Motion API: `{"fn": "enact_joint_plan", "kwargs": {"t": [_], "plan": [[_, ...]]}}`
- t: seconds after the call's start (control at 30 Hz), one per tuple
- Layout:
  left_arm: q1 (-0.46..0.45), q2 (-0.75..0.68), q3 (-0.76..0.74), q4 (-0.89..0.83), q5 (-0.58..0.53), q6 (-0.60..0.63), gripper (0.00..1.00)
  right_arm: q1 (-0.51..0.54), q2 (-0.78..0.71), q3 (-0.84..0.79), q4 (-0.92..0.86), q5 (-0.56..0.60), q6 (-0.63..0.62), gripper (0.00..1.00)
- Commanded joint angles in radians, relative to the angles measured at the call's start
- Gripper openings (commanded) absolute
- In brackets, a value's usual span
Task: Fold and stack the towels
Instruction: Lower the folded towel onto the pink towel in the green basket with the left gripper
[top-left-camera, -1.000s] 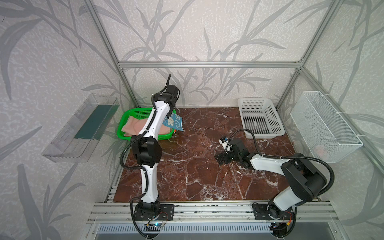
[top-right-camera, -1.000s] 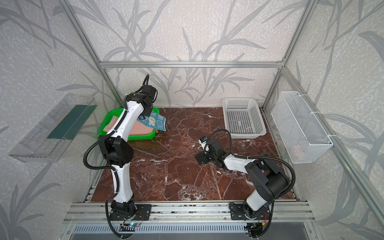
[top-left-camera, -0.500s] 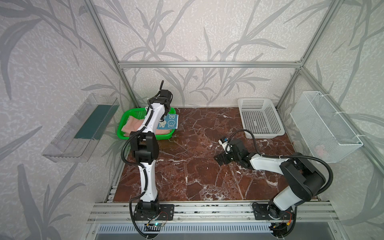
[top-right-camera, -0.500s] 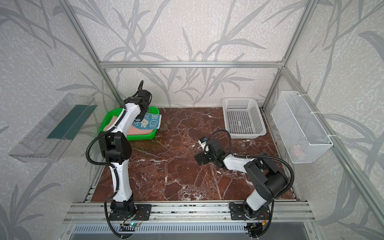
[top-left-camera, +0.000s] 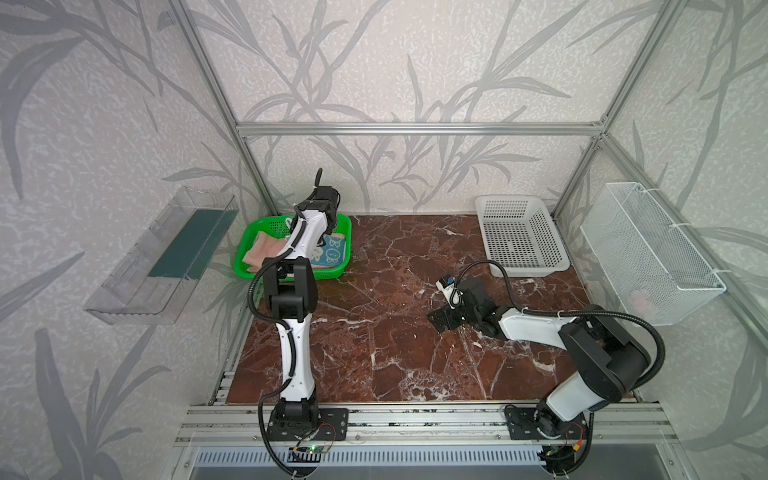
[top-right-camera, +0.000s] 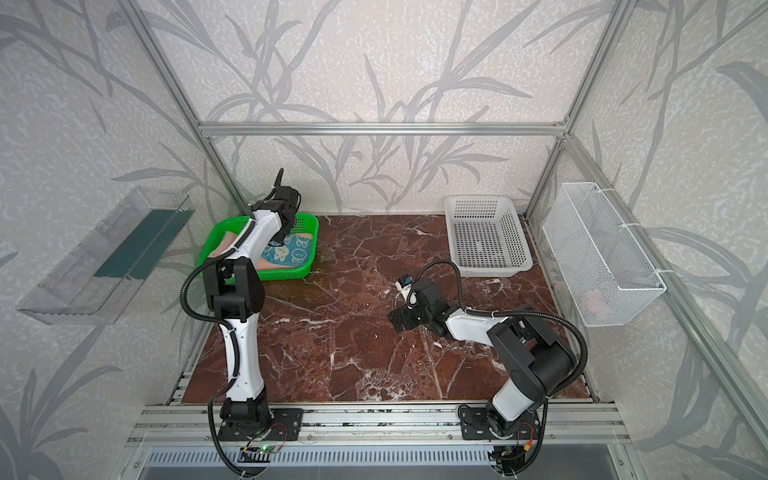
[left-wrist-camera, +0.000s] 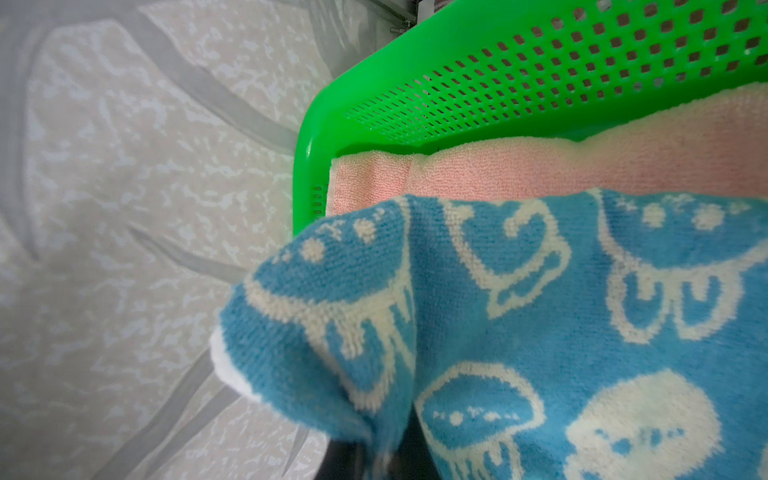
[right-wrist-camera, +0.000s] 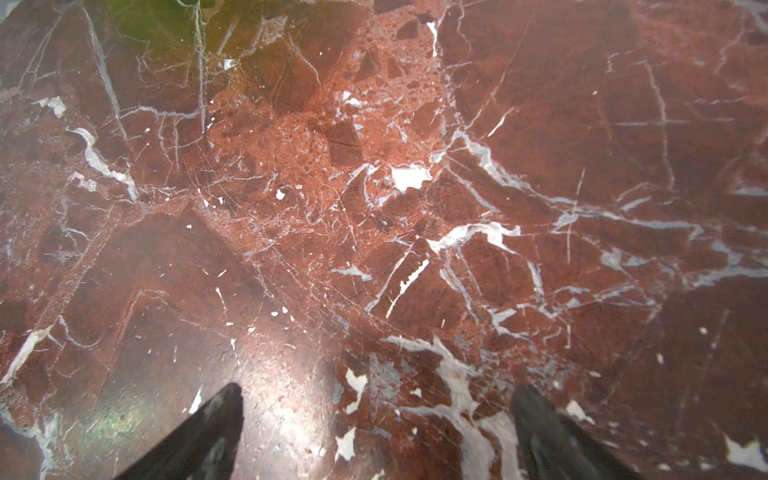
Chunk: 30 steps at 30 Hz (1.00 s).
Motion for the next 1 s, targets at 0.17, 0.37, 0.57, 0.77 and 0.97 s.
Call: {"fn": "enact_joint_plan", "kwargs": {"t": [0.17,0.37,0.57,0.77,0.97], "plan": [[0.006,0.063,0.000,0.022,-0.063,0.022,0.04,0.015,0.029,0.023,-0.023,0.001,0.006,0.99],[0.010,0.101,0.006,0.035,-0.144,0.022,0.57,0.018,0.043,0.024,-0.016,0.002,0.003,0.99],[0.012,0.098,0.012,0.053,-0.215,0.022,0.99,0.018,0.062,0.031,-0.014,-0.001,-0.008,0.99],[0.001,0.084,0.022,0.035,-0.251,0.011,0.99,0.018,0.081,0.057,-0.024,-0.016,-0.017,0.99],[-0.038,0.003,-0.017,0.011,-0.169,-0.054,0.99,0.018,0.059,0.095,-0.072,-0.009,-0.031,0.99]]}}
